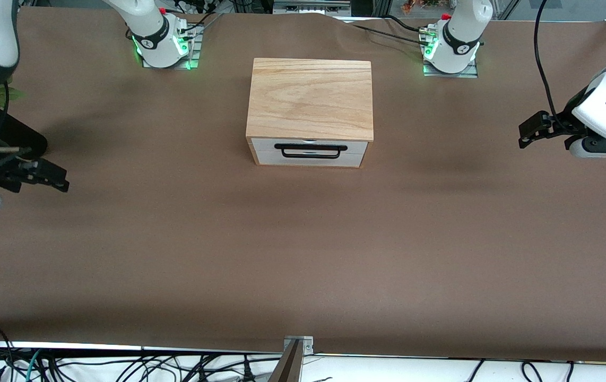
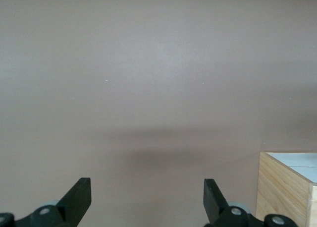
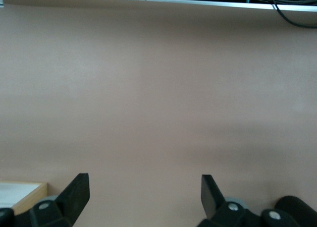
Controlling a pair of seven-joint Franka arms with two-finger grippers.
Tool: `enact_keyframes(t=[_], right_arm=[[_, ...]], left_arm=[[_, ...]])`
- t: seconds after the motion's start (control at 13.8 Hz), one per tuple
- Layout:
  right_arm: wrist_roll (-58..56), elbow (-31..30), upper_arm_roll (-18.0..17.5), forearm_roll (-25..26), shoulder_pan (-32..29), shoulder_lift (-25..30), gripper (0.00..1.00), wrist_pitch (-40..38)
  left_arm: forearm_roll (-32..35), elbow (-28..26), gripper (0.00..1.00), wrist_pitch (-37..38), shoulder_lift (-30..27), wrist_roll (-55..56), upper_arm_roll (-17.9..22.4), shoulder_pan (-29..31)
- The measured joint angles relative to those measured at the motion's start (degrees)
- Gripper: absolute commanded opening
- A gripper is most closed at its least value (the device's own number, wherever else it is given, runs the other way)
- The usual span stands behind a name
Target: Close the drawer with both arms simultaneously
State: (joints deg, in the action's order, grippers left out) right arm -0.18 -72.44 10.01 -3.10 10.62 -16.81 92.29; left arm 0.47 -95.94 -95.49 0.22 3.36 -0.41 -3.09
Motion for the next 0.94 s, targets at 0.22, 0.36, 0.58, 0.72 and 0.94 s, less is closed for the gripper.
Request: enact_keyframes(t=[0.22,0.36,0.58,0.72,0.94], right_arm=[[0.0,-5.1,-1.0,0.1,-2.0,4.3,1.0,0.1],[0.0,-6.8,-2.1,0.4,-2.8,5.5,1.0,0.2],[0.0,-7.6,-2.6,0.7,-3.1,5.6,1.0,0.1],[0.0,-7.8,-2.9,1.0,-3.1,5.6,1.0,0.1],[0.0,-7.8,-3.0,2.3,-3.1,5.6,1.0,0.1]], left_arm=[[0.0,0.0,1.0,0.1,0.0,0.9,-0.3,-0.1],[0.0,0.0,1.0,0.5,0.0,0.9,-0.3,-0.1],[0.0,0.0,1.0,1.1,0.3,1.1,-0.5,-0.2],[0.0,0.0,1.0,1.1,0.5,1.1,-0.5,-0.2],[0.0,0.0,1.0,1.1,0.5,1.1,-0.5,-0.2]])
